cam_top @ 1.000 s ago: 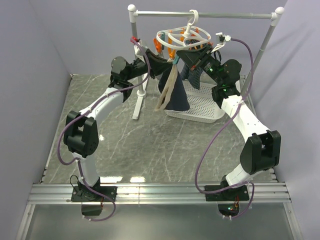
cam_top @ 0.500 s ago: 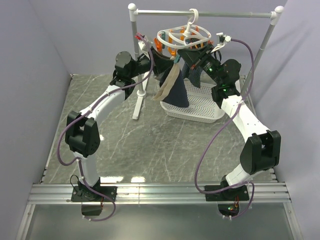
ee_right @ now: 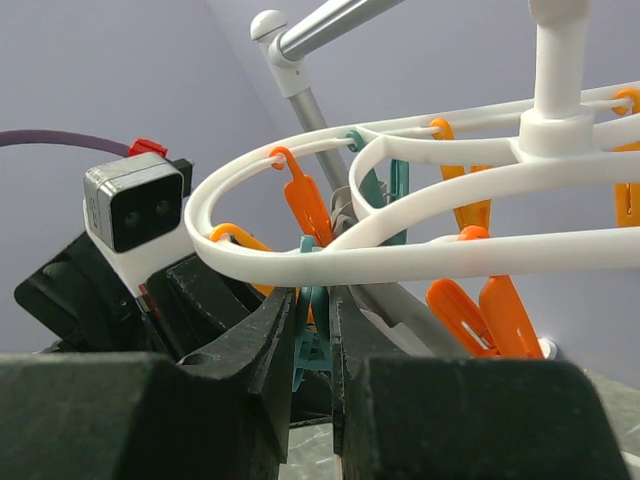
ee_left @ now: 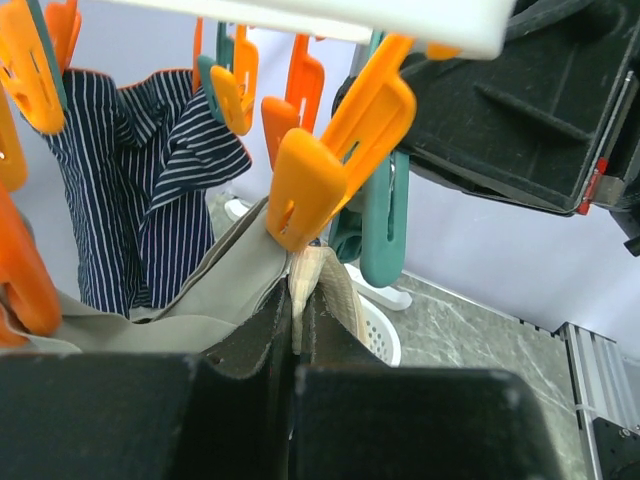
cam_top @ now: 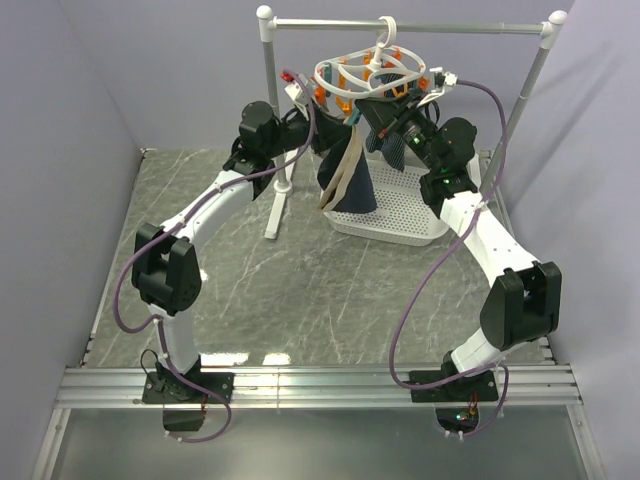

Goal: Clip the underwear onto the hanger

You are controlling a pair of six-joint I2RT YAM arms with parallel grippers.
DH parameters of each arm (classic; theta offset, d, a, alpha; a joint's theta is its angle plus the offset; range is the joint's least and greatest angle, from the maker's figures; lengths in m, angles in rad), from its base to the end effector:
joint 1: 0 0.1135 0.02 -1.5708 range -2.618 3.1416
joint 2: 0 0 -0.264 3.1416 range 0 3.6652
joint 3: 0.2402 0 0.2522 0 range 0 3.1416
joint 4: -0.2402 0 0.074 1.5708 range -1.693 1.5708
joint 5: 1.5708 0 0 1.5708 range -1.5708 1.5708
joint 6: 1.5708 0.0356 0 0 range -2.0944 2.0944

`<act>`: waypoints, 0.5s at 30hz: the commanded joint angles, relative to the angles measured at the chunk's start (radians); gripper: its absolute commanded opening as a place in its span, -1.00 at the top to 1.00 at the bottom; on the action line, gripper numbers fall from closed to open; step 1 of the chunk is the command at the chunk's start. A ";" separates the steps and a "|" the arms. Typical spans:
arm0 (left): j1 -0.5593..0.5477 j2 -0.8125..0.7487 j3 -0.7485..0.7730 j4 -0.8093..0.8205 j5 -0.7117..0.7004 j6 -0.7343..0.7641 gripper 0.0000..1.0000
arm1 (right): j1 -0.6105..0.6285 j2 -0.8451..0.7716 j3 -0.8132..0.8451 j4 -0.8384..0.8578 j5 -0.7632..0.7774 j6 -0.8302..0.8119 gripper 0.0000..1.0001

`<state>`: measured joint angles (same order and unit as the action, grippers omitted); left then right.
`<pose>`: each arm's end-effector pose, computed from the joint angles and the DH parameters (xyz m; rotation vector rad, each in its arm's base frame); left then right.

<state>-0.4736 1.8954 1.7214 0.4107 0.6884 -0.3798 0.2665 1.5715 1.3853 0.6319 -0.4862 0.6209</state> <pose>0.3942 -0.2274 0.4042 0.6809 1.3270 -1.1564 0.3498 0.1127 0.4366 -0.2445 1.2215 1.0489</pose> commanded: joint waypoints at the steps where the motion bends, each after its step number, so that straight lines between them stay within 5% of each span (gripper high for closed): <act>1: -0.007 -0.067 0.050 -0.004 -0.015 -0.013 0.99 | 0.011 -0.044 0.009 0.025 0.020 -0.044 1.00; 15: 0.001 -0.094 0.046 -0.013 0.014 -0.070 0.99 | 0.025 -0.074 -0.023 0.038 0.034 -0.151 1.00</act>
<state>-0.4747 1.8717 1.7283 0.3748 0.6876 -0.4217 0.2844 1.5455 1.3724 0.6292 -0.4667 0.5148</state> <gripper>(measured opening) 0.061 0.198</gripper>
